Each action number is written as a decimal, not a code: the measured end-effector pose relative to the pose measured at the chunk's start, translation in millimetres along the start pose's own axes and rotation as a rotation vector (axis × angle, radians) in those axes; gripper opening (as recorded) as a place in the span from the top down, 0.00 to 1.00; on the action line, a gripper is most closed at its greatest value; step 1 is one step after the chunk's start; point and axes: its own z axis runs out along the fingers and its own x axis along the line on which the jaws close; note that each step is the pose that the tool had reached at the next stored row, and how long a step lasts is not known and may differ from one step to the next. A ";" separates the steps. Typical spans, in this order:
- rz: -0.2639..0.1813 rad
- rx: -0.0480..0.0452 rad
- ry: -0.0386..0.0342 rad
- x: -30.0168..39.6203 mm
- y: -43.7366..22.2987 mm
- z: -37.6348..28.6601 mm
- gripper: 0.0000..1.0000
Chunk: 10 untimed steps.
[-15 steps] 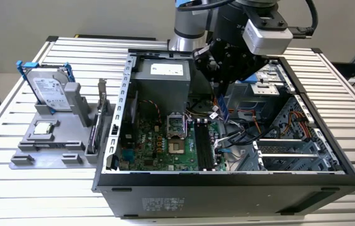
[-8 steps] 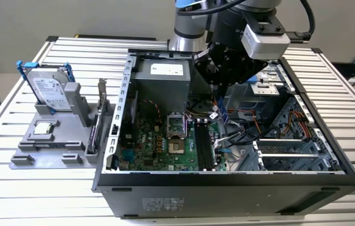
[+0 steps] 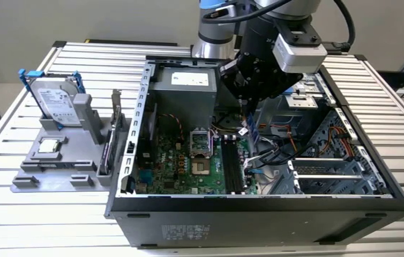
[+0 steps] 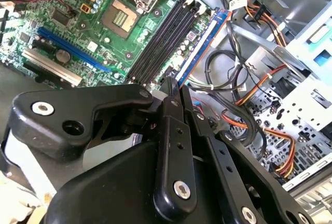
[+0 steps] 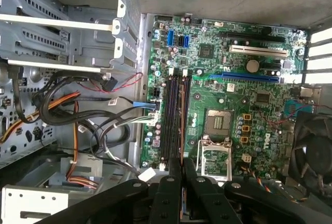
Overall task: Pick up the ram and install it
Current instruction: 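Insert the ram into the slot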
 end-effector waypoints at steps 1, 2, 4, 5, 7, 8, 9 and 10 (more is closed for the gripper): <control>0.000 0.0000 0.0000 0.0 0.0 0.8 1.00; 0.000 -0.0001 0.0000 0.0 0.0 1.5 1.00; 0.000 0.0005 0.0000 0.0 0.0 2.9 1.00; 0.000 0.0008 0.0000 0.0 0.0 3.5 1.00; 0.000 0.0006 -0.0001 0.0 0.0 3.7 1.00; 0.000 0.0005 -0.0001 0.0 0.1 3.8 1.00; 0.000 0.0008 0.0000 0.0 0.1 3.9 1.00; 0.000 0.0009 0.0000 0.0 0.1 4.0 1.00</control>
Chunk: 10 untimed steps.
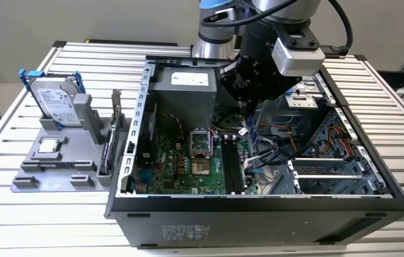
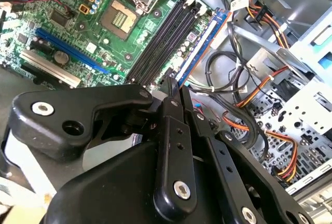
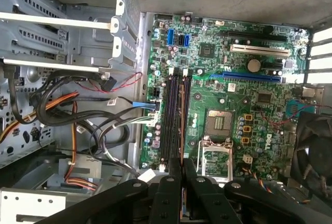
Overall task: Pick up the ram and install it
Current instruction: 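Insert the ram into the slot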
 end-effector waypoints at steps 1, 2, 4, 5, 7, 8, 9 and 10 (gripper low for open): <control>0.000 0.0000 0.0000 0.0 0.0 0.0 1.00; 0.000 -0.0001 0.0000 0.0 0.0 0.1 1.00; 0.000 0.0005 0.0002 0.0 0.0 1.7 1.00; 0.000 0.0002 0.0001 0.0 0.0 2.6 1.00; 0.000 0.0001 0.0001 0.1 0.0 4.5 1.00; 0.000 0.0001 0.0002 0.1 0.1 5.5 1.00; 0.000 0.0000 0.0002 0.1 0.1 6.7 1.00; 0.000 0.0000 0.0002 0.1 0.1 7.7 1.00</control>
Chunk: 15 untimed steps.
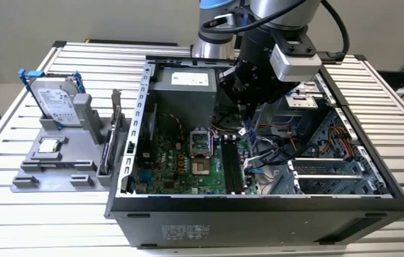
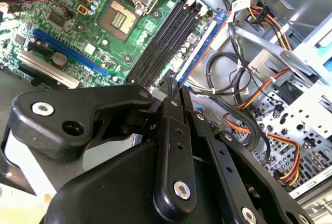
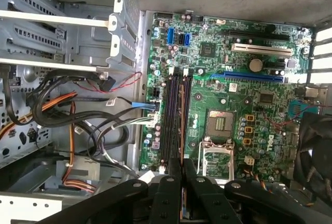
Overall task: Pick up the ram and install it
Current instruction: 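Insert the ram into the slot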
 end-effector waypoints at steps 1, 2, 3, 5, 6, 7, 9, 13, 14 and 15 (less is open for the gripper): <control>0.000 0.0001 0.0001 0.0 0.0 1.1 1.00; 0.000 0.0001 0.0000 0.0 0.0 2.1 1.00; 0.000 0.0001 0.0000 0.0 0.0 2.9 1.00; 0.000 -0.0002 0.0000 0.0 0.0 3.8 1.00; 0.000 -0.0003 -0.0001 0.0 0.0 3.9 1.00; 0.000 0.0000 0.0000 0.0 0.0 4.3 1.00; 0.001 -0.0001 0.0004 0.1 -0.3 5.2 1.00; 0.001 -0.0002 0.0007 0.1 -0.3 5.8 1.00; 0.001 -0.0003 0.0007 0.1 -0.3 6.8 1.00; 0.003 -0.0005 0.0008 0.1 -0.3 7.8 1.00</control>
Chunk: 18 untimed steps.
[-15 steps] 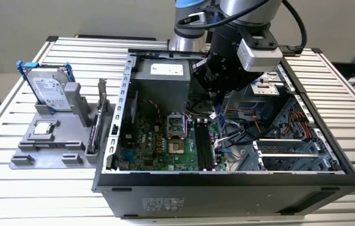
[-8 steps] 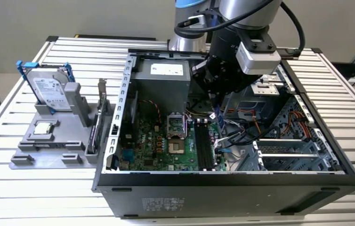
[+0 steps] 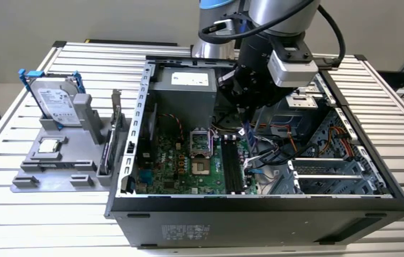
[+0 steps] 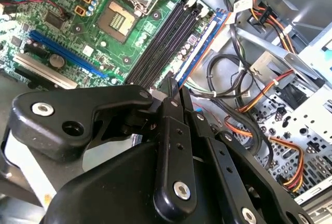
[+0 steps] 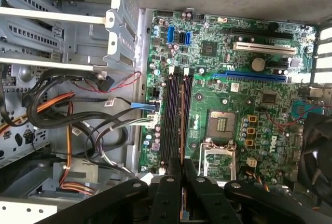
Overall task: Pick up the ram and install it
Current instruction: 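Insert the ram into the slot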
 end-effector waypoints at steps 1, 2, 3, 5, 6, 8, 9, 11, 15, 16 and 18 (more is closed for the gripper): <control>0.003 0.0000 0.0000 0.0 0.0 0.6 1.00; 0.007 -0.0002 0.0000 0.2 0.0 0.9 1.00; 0.013 0.0000 0.0001 0.2 0.0 1.4 1.00; 0.033 0.0002 0.0005 0.3 0.1 3.4 1.00; 0.045 0.0004 0.0007 0.4 0.1 4.3 1.00; 0.071 0.0005 0.0009 0.4 0.1 6.0 1.00; 0.082 0.0005 0.0010 0.6 0.1 6.6 1.00; 0.098 0.0006 0.0012 0.7 0.1 7.7 1.00; 0.101 0.0004 0.0012 1.5 0.2 8.0 1.00; 0.100 0.0005 0.0012 1.9 0.2 8.0 1.00; 0.101 0.0005 0.0013 2.3 0.2 8.1 1.00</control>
